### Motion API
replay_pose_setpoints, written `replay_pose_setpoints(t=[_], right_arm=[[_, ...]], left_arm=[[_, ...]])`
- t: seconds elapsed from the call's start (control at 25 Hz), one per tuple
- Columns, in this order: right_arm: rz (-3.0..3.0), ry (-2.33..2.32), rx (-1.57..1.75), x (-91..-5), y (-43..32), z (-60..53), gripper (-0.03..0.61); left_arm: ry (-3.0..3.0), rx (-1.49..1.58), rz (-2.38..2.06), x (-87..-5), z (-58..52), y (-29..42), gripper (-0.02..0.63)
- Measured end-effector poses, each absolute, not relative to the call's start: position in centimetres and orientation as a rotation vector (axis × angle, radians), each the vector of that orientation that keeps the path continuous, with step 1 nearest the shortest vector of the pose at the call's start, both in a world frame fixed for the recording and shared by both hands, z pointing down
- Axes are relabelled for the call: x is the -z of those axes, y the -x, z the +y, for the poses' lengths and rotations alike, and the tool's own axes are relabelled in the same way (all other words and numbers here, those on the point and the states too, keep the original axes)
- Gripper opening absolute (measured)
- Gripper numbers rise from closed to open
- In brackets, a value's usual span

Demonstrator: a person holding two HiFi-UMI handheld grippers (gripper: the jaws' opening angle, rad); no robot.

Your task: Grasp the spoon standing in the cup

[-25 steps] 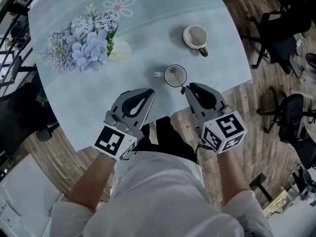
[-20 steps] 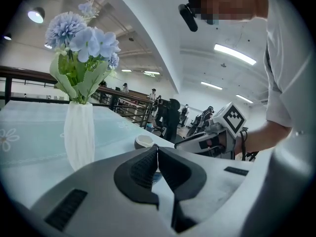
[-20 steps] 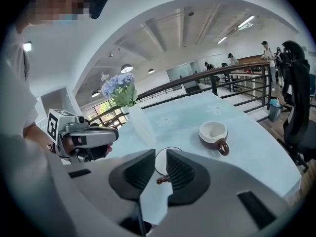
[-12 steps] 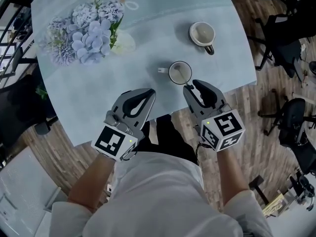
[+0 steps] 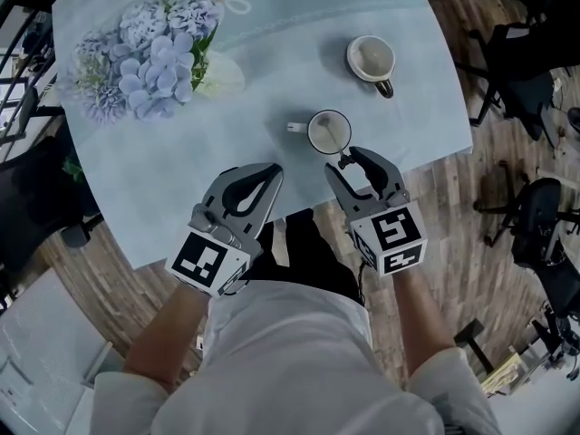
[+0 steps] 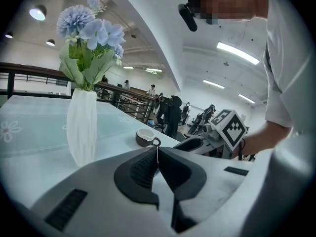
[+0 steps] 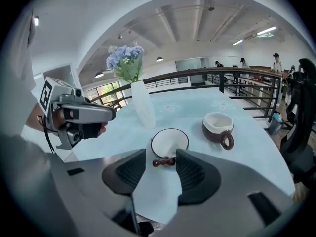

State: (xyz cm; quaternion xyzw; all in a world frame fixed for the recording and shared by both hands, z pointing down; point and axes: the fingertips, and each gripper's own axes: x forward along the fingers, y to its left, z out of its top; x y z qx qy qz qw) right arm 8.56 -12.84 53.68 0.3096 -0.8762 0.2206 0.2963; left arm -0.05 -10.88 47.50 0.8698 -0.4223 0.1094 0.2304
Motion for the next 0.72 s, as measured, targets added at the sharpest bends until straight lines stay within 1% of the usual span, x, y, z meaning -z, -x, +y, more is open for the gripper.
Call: replay_pose_setpoints(t=[0.4,0.48,0.56,0.72], right_arm=[[-2.296,-0.861,-0.576,-54.74,-8.86,-13.01,0.186],[-2.292,-0.869,-0.572,-54.69,-8.81,-13.09,0.178],[-2.286,-0.883,-0.566,-54.55,-8.81,-13.25,0.153],[-2.284,-0.912,-0.560,-54.01,-8.77,-13.53,0.152]], left_arm=[[-2.395,-0.323,-1.149,-47.85,-11.18,0.18,0.021],[-2.397,-0.326,-1.145,-47.82,-11.25,0.25,0.021],[-2.403,-0.325,-1.142,-47.62,-11.35,0.34,0.021],[-2.420,-0.319,-1.139,-46.94,-11.56,0.69,0.021]])
